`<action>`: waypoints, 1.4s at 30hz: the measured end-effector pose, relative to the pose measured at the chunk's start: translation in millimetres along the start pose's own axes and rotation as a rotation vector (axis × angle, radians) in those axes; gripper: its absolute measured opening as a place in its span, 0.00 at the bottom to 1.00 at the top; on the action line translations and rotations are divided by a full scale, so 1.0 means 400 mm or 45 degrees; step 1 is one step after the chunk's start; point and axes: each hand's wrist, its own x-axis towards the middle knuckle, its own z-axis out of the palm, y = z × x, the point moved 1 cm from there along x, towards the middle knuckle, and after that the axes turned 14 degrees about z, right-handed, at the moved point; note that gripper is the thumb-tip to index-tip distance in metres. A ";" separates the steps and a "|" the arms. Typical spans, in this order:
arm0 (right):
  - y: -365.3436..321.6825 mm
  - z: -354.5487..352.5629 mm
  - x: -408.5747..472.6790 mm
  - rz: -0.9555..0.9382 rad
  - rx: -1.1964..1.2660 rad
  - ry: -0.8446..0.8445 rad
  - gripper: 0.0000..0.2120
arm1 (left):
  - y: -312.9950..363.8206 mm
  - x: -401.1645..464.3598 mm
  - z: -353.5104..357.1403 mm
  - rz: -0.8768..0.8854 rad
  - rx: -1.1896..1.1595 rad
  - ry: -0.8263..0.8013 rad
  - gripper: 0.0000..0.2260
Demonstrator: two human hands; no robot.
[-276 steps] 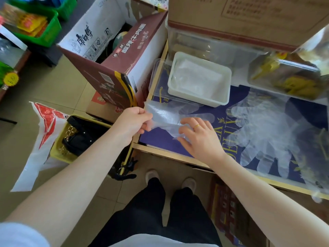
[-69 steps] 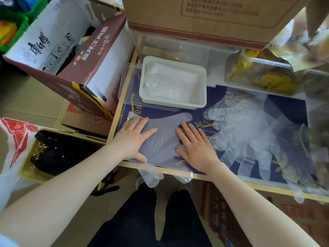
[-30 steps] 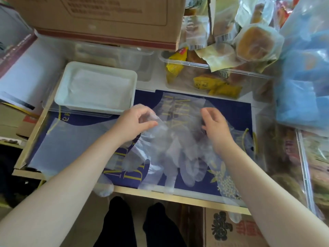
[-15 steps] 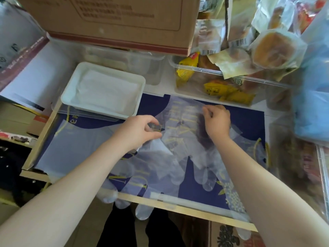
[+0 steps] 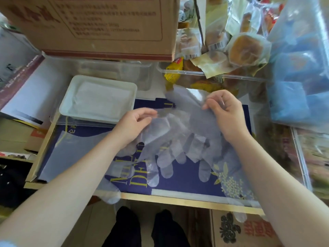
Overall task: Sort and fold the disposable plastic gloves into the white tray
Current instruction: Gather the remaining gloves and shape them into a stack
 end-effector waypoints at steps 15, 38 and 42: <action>-0.061 0.028 -0.071 0.190 0.162 -0.259 0.05 | 0.073 0.016 -0.010 -0.331 -1.022 -0.251 0.30; 0.025 0.093 -0.029 0.511 0.562 -0.863 0.23 | 0.113 -0.037 -0.050 0.050 -0.682 -0.205 0.22; 0.010 0.113 -0.031 0.477 0.516 -1.150 0.23 | 0.122 -0.070 -0.077 0.036 -0.859 -0.088 0.31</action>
